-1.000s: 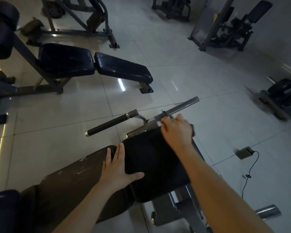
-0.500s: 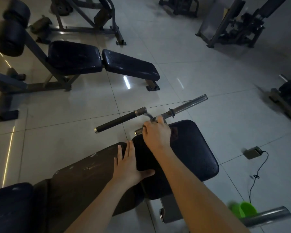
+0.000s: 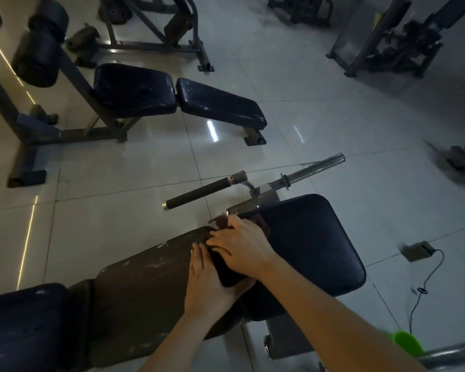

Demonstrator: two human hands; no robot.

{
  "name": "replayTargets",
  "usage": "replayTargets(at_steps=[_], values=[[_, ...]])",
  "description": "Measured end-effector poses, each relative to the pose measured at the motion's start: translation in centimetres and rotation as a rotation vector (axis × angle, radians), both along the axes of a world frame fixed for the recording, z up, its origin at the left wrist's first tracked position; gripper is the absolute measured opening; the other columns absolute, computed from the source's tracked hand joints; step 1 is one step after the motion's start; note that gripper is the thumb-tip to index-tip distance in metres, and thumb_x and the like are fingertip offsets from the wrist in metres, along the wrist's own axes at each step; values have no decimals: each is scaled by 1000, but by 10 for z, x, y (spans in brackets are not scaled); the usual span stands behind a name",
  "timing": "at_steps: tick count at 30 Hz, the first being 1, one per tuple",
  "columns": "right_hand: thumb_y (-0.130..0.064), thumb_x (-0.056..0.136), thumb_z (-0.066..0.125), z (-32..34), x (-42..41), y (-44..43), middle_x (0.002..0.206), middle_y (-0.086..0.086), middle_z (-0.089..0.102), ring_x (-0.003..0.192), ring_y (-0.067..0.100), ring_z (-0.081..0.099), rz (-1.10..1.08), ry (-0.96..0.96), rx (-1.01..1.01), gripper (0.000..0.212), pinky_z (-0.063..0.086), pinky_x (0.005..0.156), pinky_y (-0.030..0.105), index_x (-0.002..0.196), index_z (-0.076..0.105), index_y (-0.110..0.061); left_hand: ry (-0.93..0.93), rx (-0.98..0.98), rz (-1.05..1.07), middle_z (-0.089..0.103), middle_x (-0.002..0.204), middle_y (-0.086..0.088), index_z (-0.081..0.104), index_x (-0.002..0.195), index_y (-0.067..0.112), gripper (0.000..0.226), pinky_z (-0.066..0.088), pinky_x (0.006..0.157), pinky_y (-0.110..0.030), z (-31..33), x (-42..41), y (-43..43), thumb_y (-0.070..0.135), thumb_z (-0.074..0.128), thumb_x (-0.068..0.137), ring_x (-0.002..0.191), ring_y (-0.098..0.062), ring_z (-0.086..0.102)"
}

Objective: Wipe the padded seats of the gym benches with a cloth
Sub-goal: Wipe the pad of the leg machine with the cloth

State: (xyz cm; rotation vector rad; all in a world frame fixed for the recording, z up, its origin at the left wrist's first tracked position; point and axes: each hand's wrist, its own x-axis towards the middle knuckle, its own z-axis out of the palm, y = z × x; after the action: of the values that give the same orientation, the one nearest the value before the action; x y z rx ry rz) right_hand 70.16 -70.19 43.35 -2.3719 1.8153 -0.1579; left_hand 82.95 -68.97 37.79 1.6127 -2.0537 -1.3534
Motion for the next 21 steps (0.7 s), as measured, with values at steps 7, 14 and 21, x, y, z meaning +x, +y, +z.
replayTargets(at_steps=[7, 14, 21], values=[[-38, 99, 54, -1, -75, -33, 96, 2, 52, 75, 6, 47, -569, -14, -157, 28, 55, 78, 32, 122, 64, -26, 24, 147, -49, -29, 159, -4, -19, 152, 8, 146, -2, 121, -38, 11, 0, -11, 63, 81, 61, 147, -19, -21], [-33, 97, 59, -3, -5, 6, 108, -3, 65, 93, 10, 54, -236, -96, -49, 22, 51, 84, 29, 115, 70, -25, -18, 188, -30, -25, 160, -8, -14, 155, 11, 141, -5, 118, -35, 10, -5, -14, 53, 85, 63, 147, -22, -24], [-23, 95, 57, -8, -42, -15, 106, -7, 69, 95, 13, 58, -107, 124, -132, 22, 56, 72, 30, 115, 66, -27, -8, 201, -30, -28, 159, -7, -19, 153, 8, 143, -7, 117, -33, 11, -3, -16, 58, 82, 64, 146, -20, -24]])
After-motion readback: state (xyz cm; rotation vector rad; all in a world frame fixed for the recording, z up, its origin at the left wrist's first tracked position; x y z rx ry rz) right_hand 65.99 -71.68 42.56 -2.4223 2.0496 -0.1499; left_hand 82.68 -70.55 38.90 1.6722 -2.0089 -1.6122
